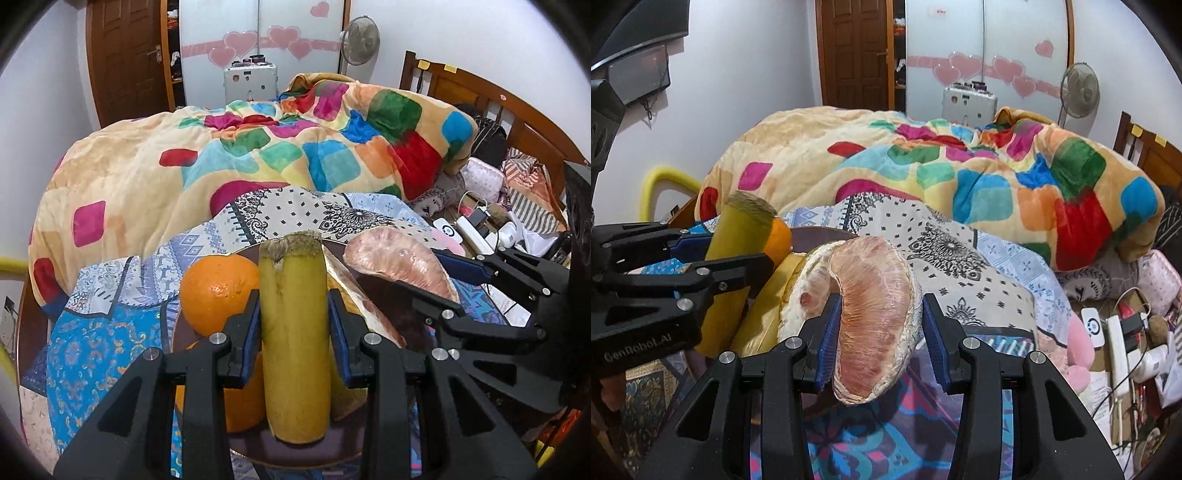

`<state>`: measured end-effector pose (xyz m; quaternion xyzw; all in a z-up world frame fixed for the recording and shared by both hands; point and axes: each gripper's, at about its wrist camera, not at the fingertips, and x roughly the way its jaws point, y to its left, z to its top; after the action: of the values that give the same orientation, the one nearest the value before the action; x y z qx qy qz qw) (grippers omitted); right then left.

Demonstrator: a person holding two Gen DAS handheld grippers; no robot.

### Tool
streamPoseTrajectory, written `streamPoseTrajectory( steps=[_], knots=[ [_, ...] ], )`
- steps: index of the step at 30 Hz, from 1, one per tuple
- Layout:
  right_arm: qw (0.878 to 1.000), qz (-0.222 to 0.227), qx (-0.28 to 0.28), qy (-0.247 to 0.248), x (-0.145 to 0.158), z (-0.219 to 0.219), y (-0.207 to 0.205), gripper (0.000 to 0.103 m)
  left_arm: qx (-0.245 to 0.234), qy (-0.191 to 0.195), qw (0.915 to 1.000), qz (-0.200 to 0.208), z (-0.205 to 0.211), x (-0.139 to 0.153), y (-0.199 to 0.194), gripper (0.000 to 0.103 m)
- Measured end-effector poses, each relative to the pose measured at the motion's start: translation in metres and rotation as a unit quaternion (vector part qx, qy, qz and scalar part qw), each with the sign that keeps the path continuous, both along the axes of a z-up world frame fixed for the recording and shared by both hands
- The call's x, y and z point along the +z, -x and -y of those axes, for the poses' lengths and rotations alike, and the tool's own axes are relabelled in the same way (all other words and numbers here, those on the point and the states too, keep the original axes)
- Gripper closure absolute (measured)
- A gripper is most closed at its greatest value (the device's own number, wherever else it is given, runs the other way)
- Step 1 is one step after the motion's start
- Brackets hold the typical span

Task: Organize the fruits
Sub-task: 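Carry the yellow stalk to the plate with left while right carries the pomelo segment there, then open both grippers over the plate and lift them away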

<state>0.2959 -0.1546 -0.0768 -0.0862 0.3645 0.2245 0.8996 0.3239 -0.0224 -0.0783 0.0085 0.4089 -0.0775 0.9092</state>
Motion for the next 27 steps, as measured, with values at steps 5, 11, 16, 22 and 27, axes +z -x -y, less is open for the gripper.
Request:
streamPoseTrajectory(
  steps=[5,11,16,22,27],
  knots=[
    [1.000,-0.011,0.003,0.007,-0.005,-0.006,-0.005,0.063,0.000,-0.009,0.9999,-0.005,0.003,-0.004,-0.006,0.069],
    [1.000,-0.017,0.002,0.009,-0.005,-0.006,-0.008,0.062,0.009,-0.008,0.9999,-0.002,0.002,-0.002,-0.008,0.069],
    [1.000,-0.027,0.005,0.006,-0.005,-0.004,-0.006,0.061,0.013,-0.004,0.9999,0.003,-0.003,0.005,0.000,0.069],
    [1.000,-0.003,0.007,-0.001,0.016,-0.001,0.010,0.060,0.009,-0.011,0.9996,0.026,-0.002,0.026,0.022,0.068],
    [1.000,0.022,0.010,-0.007,0.038,0.002,0.032,0.060,0.007,-0.019,0.9986,0.050,0.000,0.047,0.051,0.067]
  ],
)
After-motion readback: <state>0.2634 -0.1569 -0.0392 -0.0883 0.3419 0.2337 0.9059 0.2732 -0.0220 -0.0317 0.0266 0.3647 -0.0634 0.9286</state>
